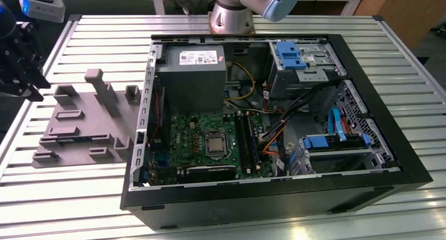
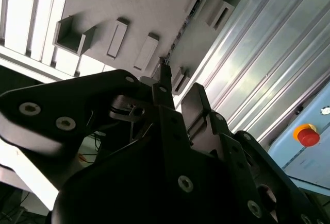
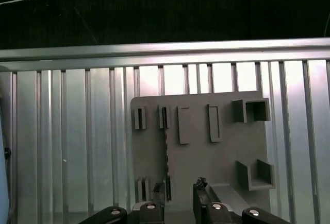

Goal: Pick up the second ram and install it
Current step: 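Pick up the second ram and move it above second insertion slot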

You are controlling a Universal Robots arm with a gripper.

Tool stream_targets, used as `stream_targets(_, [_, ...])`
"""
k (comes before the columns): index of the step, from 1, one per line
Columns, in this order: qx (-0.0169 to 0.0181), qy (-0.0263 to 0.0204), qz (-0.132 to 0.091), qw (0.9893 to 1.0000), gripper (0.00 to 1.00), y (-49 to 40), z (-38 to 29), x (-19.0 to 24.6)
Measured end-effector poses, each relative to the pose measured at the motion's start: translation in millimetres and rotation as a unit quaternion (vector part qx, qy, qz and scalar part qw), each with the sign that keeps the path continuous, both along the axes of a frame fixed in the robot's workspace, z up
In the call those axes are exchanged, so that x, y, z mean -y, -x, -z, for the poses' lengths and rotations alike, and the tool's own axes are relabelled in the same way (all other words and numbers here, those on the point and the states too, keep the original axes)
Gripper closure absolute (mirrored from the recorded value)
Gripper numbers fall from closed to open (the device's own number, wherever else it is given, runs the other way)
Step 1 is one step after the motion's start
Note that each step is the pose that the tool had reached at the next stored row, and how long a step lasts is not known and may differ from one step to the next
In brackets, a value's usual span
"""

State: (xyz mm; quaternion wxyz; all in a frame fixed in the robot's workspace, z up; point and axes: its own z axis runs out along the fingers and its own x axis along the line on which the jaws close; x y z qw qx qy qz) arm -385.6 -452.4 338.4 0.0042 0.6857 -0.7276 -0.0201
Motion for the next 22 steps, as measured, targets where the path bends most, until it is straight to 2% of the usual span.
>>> stream_targets(13, [0.0, 0.0, 0.0, 1.0, 0.64, 0.0, 1.1, 0.1])
stream_targets(15, [0.0, 0.0, 0.0, 1.0, 0.64, 0.0, 1.5, 0.1])
stream_targets(16, [0.0001, -0.0001, 0.0, 1.0, 0.57, 0.0, 1.7, 0.1])
stream_targets(22, [0.0, 0.0, 0.0, 1.0, 0.57, 0.0, 4.6, 0.1])
